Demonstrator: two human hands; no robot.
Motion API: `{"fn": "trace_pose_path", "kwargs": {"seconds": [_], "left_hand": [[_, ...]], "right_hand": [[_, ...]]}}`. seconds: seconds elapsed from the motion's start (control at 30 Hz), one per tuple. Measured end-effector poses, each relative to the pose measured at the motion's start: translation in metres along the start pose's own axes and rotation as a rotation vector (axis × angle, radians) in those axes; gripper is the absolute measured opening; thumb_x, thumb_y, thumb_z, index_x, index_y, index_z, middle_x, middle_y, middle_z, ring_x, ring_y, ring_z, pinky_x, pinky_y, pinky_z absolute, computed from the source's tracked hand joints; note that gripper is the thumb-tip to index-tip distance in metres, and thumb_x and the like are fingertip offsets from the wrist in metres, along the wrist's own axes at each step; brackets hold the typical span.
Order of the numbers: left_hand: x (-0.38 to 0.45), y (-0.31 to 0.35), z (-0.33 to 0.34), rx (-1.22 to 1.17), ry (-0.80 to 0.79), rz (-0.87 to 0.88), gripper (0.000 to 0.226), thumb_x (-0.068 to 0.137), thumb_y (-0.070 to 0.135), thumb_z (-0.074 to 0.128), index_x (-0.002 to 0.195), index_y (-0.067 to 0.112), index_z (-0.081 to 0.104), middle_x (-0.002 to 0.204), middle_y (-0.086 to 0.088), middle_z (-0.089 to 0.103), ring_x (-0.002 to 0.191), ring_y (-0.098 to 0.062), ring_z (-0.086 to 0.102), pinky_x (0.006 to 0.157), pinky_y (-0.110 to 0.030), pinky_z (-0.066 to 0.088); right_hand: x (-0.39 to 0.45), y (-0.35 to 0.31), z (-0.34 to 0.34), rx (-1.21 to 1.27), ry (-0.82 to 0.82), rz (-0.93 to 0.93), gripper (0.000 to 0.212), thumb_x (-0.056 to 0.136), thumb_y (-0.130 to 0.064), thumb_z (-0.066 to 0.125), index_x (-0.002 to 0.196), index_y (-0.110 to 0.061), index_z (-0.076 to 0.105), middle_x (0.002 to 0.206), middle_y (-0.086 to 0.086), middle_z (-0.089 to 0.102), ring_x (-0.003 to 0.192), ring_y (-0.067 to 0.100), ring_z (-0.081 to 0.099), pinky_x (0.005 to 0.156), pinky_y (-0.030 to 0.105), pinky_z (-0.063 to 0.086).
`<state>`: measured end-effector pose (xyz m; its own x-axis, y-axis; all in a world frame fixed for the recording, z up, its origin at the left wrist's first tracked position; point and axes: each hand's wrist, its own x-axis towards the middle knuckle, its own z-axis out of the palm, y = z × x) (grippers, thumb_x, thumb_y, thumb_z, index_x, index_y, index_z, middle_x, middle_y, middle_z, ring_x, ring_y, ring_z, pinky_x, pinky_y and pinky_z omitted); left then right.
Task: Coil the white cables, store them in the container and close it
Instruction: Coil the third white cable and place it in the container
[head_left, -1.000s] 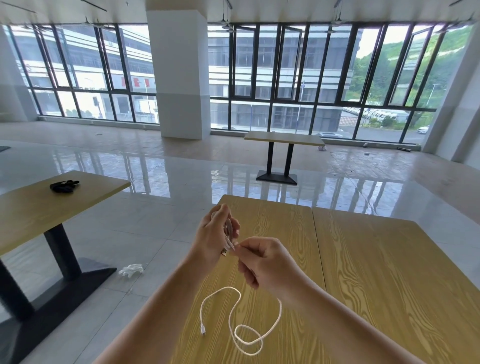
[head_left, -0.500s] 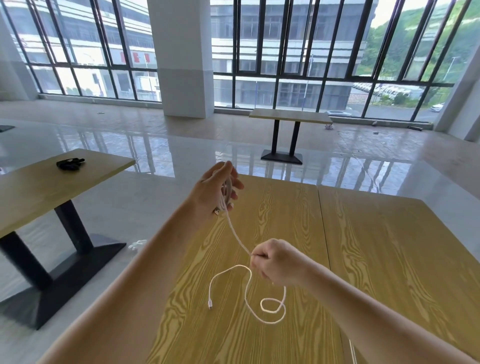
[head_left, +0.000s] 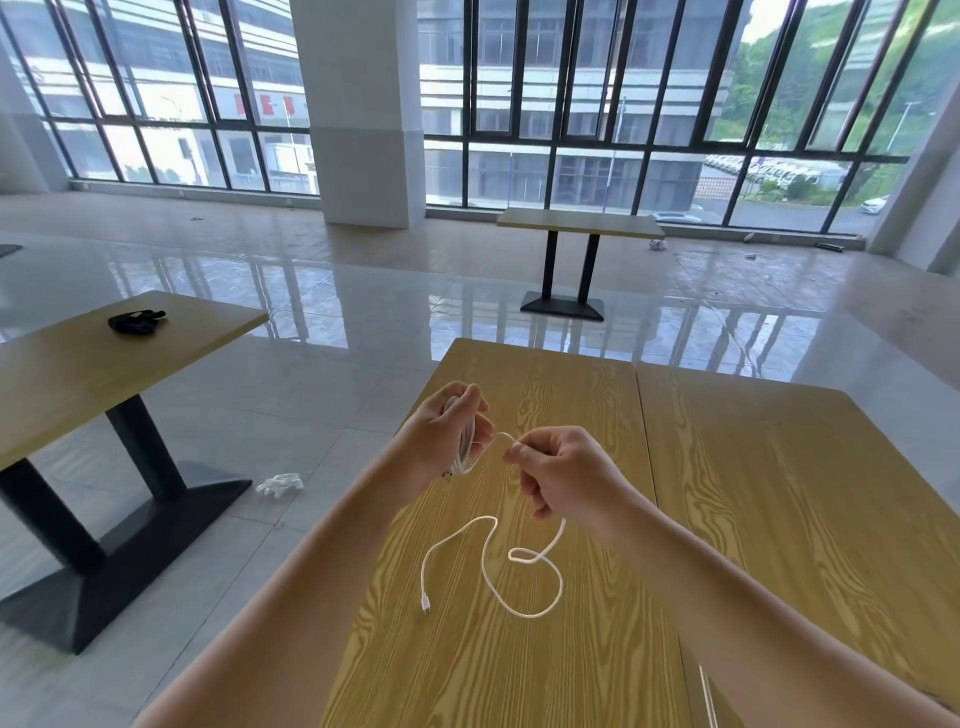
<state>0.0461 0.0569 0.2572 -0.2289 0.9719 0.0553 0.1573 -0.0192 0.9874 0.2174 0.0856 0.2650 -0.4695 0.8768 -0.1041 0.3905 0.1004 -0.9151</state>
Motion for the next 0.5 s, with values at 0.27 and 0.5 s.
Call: {"fn": "trace_pose_path", "kwargs": {"seconds": [0.27,0.5], "left_hand": [[0.001,-0.006,0.006,-0.081,0.019,-0.021,0.030,0.104,0.033,0.042,0.087,0.014,0.057,0.082,-0.004,0.069,0.072,-0.019,0.067,0.065,-0.034,0.051],[-0.001,-0.009,0.012,-0.116,-0.017,-0.030,0.028,0.104,0.032,0.041,0.088,0.013,0.053,0.066,0.005,0.067,0.063,-0.013,0.062,0.052,-0.030,0.049]], "right_hand": [[-0.003,-0.002,-0.001,0.099,-0.085,-0.040,0.023,0.100,-0.018,0.055,0.095,-0.007,0.074,0.061,0.001,0.060,0.052,0.013,0.053,0.050,0.028,0.052],[-0.006,-0.005,-0.009,0.463,-0.332,-0.039,0.032,0.100,-0.003,0.044,0.110,-0.005,0.074,0.065,0.008,0.060,0.053,0.017,0.052,0.051,0.032,0.049]]}}
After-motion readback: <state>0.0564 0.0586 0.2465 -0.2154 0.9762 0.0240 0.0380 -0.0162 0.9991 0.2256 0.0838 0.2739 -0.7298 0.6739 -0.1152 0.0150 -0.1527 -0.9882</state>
